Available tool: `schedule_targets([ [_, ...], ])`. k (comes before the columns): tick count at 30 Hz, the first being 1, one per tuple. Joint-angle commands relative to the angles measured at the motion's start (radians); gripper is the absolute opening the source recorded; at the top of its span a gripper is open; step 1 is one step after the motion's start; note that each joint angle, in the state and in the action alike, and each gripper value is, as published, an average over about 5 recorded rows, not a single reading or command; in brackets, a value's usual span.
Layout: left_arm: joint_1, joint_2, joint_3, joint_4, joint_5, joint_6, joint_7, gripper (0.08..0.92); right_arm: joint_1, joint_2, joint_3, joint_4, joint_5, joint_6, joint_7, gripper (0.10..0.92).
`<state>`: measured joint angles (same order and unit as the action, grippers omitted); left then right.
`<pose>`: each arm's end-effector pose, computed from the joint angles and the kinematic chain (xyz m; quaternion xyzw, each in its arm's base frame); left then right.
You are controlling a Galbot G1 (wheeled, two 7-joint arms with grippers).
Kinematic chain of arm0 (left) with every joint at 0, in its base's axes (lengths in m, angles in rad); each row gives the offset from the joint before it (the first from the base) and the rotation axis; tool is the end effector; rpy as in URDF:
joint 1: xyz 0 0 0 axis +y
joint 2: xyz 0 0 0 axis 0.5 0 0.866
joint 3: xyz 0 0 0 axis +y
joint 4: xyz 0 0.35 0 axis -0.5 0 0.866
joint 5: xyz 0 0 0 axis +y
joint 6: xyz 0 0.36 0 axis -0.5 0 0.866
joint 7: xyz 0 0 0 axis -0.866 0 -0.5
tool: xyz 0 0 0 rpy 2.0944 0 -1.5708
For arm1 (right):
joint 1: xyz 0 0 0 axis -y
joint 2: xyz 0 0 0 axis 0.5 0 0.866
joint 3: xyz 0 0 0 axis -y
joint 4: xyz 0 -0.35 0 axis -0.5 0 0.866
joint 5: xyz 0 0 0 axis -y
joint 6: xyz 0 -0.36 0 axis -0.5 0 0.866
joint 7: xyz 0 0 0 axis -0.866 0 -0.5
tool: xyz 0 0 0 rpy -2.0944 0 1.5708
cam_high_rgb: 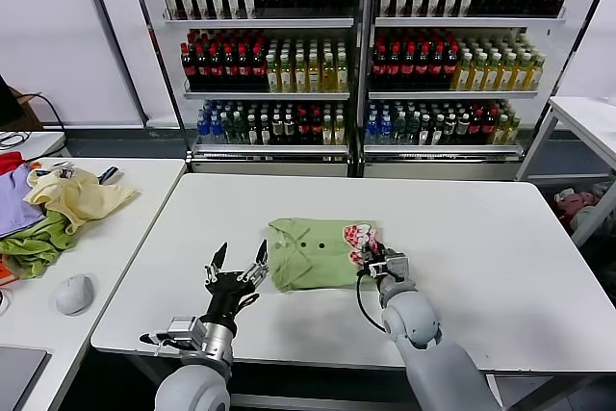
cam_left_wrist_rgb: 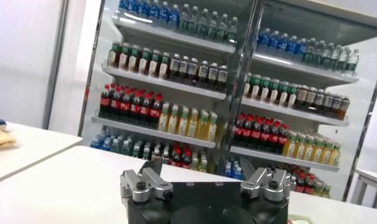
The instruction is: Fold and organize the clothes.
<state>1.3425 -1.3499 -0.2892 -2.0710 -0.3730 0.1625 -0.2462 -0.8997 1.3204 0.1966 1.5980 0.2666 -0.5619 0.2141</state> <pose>0.2389 -0.0327 -0.2703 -0.0517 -0.9920 0.1103 0.0344 0.3897 0.0277 -0.3043 0.0509 -0.9705 0.0707 0.2247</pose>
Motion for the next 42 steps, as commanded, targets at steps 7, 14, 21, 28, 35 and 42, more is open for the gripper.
schedule_targets([
  [7, 0.050, 0.004, -0.010, -0.041, 0.028, -0.004, 0.001, 0.823, 0.028, -0.160, 0.115, 0.016, -0.053, 0.115, -0.144, 0.125],
  [14, 0.073, -0.008, -0.003, -0.058, 0.056, -0.004, 0.005, 0.823, -0.066, -0.158, 0.141, 0.084, -0.066, 0.279, -0.127, 0.169],
  [21, 0.108, -0.019, 0.002, -0.085, 0.090, -0.007, 0.014, 0.823, -0.210, -0.153, 0.224, 0.217, -0.066, 0.338, -0.089, 0.372],
  [28, 0.148, -0.026, 0.005, -0.113, 0.123, -0.014, 0.026, 0.823, -0.406, -0.155, 0.341, 0.430, -0.047, 0.374, -0.098, 0.570],
  [35, 0.167, -0.027, -0.003, -0.134, 0.143, -0.013, 0.034, 0.823, -0.568, -0.144, 0.426, 0.539, 0.001, 0.404, -0.109, 0.757],
  [42, 0.179, -0.023, -0.010, -0.150, 0.152, -0.006, 0.040, 0.823, -0.632, -0.116, 0.424, 0.576, -0.034, 0.458, -0.094, 0.822],
])
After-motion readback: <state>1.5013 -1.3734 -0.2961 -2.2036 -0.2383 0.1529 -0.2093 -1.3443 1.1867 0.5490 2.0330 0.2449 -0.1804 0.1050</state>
